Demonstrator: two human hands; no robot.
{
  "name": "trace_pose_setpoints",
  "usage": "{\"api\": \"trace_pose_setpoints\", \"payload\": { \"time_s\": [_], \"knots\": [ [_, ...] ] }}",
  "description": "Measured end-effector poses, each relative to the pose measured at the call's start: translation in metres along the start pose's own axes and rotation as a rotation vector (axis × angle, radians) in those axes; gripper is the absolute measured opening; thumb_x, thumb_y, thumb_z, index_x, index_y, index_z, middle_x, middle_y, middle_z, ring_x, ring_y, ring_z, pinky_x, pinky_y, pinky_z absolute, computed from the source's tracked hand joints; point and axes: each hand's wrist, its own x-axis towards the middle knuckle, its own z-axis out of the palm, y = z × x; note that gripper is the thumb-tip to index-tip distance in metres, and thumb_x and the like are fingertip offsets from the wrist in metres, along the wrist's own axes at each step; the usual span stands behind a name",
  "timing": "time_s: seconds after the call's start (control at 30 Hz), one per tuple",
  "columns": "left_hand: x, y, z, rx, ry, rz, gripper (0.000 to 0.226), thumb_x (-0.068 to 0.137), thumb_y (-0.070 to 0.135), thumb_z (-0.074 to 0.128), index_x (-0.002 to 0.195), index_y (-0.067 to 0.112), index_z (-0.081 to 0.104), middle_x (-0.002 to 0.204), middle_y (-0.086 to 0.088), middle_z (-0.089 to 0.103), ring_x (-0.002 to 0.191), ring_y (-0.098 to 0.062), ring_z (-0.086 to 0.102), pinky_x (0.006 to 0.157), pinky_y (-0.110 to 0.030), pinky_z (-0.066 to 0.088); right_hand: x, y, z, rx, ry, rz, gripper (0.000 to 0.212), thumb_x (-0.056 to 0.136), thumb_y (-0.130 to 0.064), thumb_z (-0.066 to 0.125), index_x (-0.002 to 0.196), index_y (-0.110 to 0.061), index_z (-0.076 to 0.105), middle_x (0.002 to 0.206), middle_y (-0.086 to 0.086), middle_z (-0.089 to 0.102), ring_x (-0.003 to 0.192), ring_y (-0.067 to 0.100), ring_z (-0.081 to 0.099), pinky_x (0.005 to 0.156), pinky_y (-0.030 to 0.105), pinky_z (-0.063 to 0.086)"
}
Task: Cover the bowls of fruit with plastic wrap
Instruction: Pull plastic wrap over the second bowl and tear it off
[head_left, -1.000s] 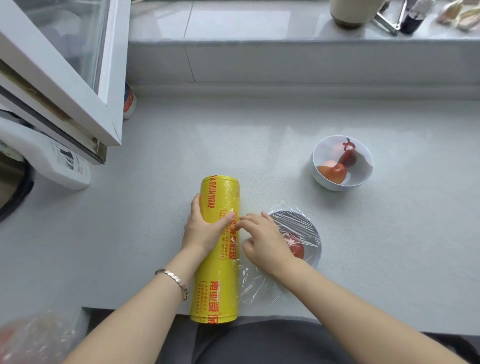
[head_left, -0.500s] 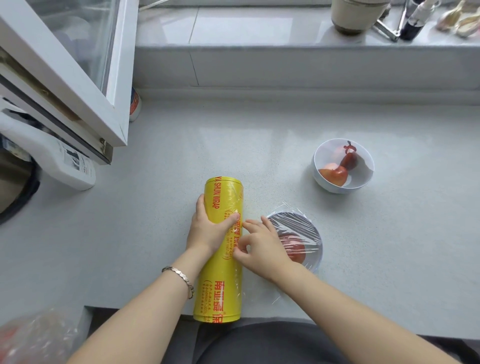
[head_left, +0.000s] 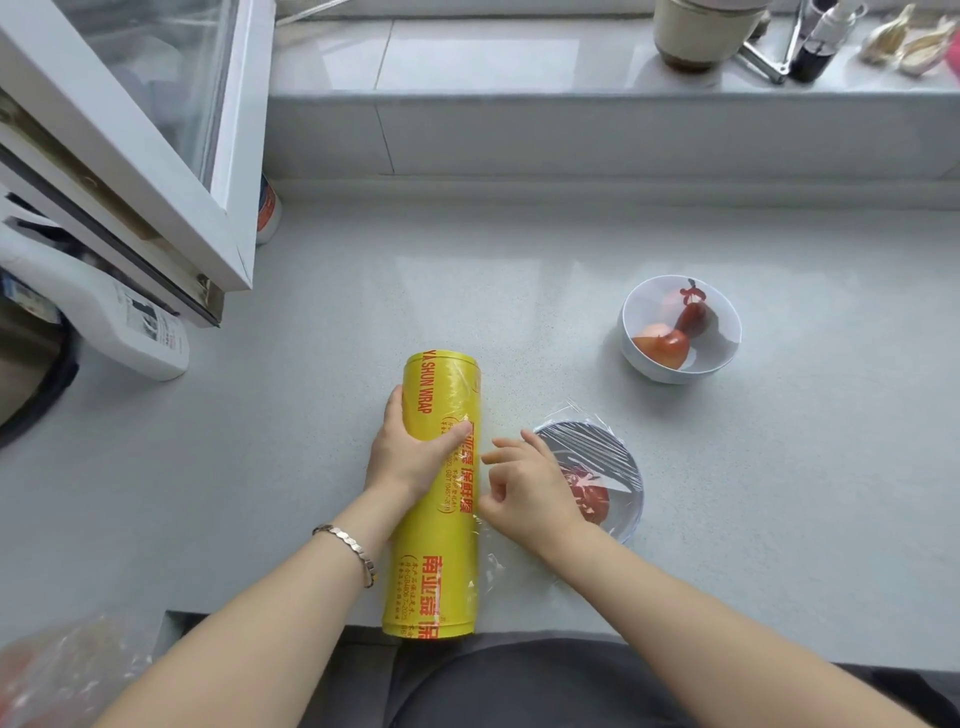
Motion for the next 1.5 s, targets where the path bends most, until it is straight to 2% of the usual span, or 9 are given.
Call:
{"api": "trace_pose_setpoints", "payload": {
  "time_s": [0.1,0.2,0.37,0.57,0.77,0.97,1.13,1.37,1.5],
  "knots": [
    [0.008,0.007,-0.008,0.026,0.087,-0.011,0.103,0.067,0.051,0.075,0.147,0.026,0.016,0.14,-0.005,0.045,0.122,-0.026,0.049,0.099,-0.042,0.044,0.002,-0.002,-0.003,-0.009,0.039,-0.003,0.011,0.058,-0.01,0.058,0.048,-0.012,0.052,0.071,0.008,0.07,0.088,0.025,0.068,0.105,0.036,0.024],
    [0.019,0.015,-0.017,0.059,0.117,-0.017,0.104,0.069,0.054,0.072,0.148,0.029,0.008,0.141,-0.008,0.042,0.122,-0.029,0.048,0.098,-0.043,0.044,0.011,-0.009,-0.013,-0.002,-0.019,0.102,0.007,0.072,-0.011,0.054,0.077,-0.017,0.054,0.087,0.007,0.068,0.094,0.022,0.06,0.114,0.027,0.015],
    [0.02,0.016,-0.015,0.075,0.074,-0.052,0.104,0.072,0.054,0.07,0.148,0.028,0.004,0.144,-0.01,0.036,0.123,-0.031,0.047,0.095,-0.044,0.043,0.021,-0.026,-0.031,0.101,-0.117,0.15,0.026,0.085,-0.02,0.046,0.102,-0.016,0.066,0.108,0.001,0.068,0.106,0.01,0.054,0.117,0.031,0.004],
    [0.004,0.003,-0.015,0.202,0.057,-0.026,0.106,0.07,0.056,0.07,0.147,0.023,0.006,0.145,-0.012,0.027,0.126,-0.032,0.042,0.099,-0.047,0.041,0.02,-0.03,-0.03,-0.026,-0.331,0.121,0.057,0.07,-0.048,0.037,0.108,-0.017,0.065,0.118,0.002,0.064,0.121,0.015,0.048,0.118,0.038,0.003],
    [-0.005,-0.016,-0.013,-0.014,0.054,-0.14,0.095,0.069,0.062,0.067,0.142,0.024,0.021,0.136,-0.005,0.05,0.115,-0.027,0.054,0.094,-0.044,0.047,0.023,-0.033,-0.014,-0.135,-0.36,0.041,0.027,0.086,-0.042,0.05,0.076,-0.019,0.063,0.098,0.001,0.067,0.107,0.016,0.053,0.116,0.041,0.003],
    [-0.008,-0.012,-0.011,0.018,0.086,-0.122,0.093,0.065,0.066,0.067,0.139,0.028,0.025,0.131,-0.004,0.053,0.112,-0.027,0.056,0.092,-0.047,0.049,0.016,-0.038,-0.005,-0.05,-0.219,0.04,0.02,0.076,-0.026,0.047,0.06,-0.017,0.055,0.082,0.008,0.07,0.106,0.02,0.061,0.112,0.032,0.011],
    [-0.008,-0.013,-0.012,0.012,0.088,-0.119,0.089,0.069,0.065,0.065,0.14,0.028,0.026,0.132,-0.002,0.053,0.11,-0.026,0.057,0.09,-0.044,0.05,0.019,-0.029,0.004,0.02,-0.102,0.065,0.018,0.055,-0.015,0.051,0.041,-0.022,0.042,0.048,-0.001,0.062,0.052,0.015,0.064,0.092,0.024,0.043],
    [-0.008,-0.013,-0.01,0.015,0.1,-0.11,0.083,0.073,0.061,0.064,0.14,0.027,0.026,0.13,-0.003,0.053,0.109,-0.026,0.057,0.085,-0.04,0.048,0.005,-0.023,-0.006,0.008,0.042,0.056,0.014,0.062,-0.013,0.046,0.068,-0.009,0.058,0.062,0.004,0.062,0.062,0.026,0.056,0.082,0.024,0.042],
    [-0.008,-0.013,-0.011,0.0,0.1,-0.108,0.082,0.075,0.059,0.063,0.14,0.026,0.026,0.132,-0.003,0.053,0.11,-0.026,0.057,0.083,-0.038,0.046,-0.002,-0.026,-0.003,-0.06,0.015,-0.03,0.037,0.065,-0.015,0.034,0.058,-0.025,0.069,0.079,-0.002,0.072,0.072,0.016,0.068,0.088,0.049,0.046]
  ]
}}
